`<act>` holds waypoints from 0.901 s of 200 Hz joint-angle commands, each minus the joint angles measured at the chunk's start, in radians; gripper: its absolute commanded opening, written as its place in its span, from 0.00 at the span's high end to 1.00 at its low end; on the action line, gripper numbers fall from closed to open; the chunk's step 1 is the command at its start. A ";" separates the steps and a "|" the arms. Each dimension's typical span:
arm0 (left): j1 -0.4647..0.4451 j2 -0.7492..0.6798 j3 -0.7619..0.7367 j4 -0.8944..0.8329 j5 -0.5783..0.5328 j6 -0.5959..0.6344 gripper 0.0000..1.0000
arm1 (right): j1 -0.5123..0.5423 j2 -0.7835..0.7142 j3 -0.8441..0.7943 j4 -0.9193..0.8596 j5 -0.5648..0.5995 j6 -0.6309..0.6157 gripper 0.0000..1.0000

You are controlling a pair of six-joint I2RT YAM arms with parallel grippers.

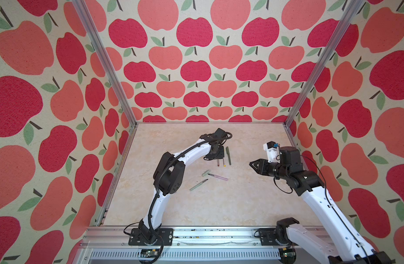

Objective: Insert the pens into the pen caps
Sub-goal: 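Open the left gripper and move both grippers toward the mint and pink pens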

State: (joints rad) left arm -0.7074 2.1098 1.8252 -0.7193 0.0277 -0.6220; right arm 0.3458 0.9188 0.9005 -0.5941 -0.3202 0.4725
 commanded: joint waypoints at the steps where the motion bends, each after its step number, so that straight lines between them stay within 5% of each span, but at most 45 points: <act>1: -0.002 -0.183 -0.087 0.093 -0.061 0.059 0.50 | 0.042 -0.012 -0.009 0.011 -0.027 -0.007 0.66; 74: 0.040 -0.884 -0.692 0.239 -0.173 0.150 0.21 | 0.335 0.125 0.033 -0.007 0.156 -0.016 0.63; 115: 0.101 -1.218 -0.957 0.166 -0.108 0.087 0.19 | 0.475 0.250 0.028 0.103 0.286 0.089 0.63; 144: 0.103 -1.297 -1.042 0.082 -0.040 0.042 0.19 | 0.481 0.333 0.041 0.186 0.290 0.130 0.62; 180: 0.052 -1.157 -1.021 0.017 -0.037 0.067 0.19 | 0.481 0.408 0.089 0.200 0.281 0.131 0.60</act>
State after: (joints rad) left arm -0.6220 0.8566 0.7956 -0.6258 -0.0296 -0.5587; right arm 0.8230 1.3045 0.9363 -0.4343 -0.0593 0.5785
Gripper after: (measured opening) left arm 0.812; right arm 0.392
